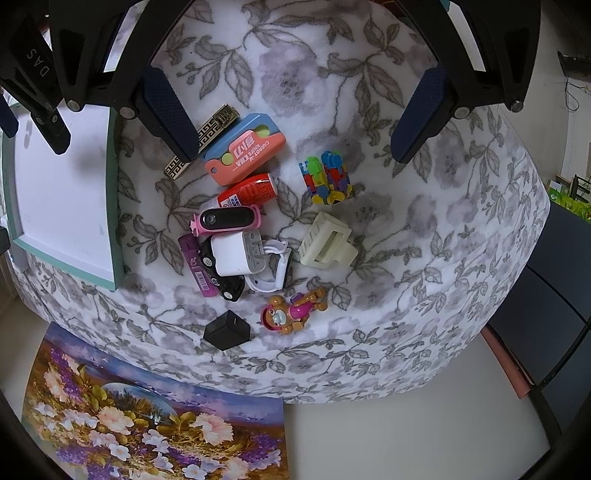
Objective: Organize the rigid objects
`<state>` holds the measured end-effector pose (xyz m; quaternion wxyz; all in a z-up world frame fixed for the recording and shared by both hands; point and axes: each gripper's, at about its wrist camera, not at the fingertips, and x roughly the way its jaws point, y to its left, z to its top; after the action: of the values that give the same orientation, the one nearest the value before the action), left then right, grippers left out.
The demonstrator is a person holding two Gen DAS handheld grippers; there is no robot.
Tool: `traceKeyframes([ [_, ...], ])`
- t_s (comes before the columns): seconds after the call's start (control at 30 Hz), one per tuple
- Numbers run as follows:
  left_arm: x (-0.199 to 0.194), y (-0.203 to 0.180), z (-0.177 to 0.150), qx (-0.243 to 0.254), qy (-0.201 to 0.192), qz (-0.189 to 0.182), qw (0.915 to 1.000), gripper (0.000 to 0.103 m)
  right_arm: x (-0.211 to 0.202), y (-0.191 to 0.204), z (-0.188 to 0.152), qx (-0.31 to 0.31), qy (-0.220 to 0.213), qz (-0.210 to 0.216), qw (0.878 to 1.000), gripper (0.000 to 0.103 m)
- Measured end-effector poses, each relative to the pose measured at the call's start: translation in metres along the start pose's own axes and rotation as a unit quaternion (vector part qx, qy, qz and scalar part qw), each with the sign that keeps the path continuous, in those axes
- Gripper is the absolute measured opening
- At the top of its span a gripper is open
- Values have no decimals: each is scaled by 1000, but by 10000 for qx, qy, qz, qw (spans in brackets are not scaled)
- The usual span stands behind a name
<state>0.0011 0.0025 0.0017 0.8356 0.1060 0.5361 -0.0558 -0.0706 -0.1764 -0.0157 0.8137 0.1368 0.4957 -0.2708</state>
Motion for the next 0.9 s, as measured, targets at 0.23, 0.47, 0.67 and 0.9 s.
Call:
traceKeyframes([
  [0.23,0,0,0,2,-6,1,10000,103,1,0,0,3,5,3,10000,103],
  [0.47,0,1,1,0,-1,1,10000,103,1,0,0,-12,14,18,10000,103],
  [0.67,-1,1,1,10,-9,0,10000,103,3,1,0,-13,46,25,10000,103],
  [0.9,0,1,0,-3,-9,-1,10000,103,4,2,-2,-31,67,28,10000,103],
])
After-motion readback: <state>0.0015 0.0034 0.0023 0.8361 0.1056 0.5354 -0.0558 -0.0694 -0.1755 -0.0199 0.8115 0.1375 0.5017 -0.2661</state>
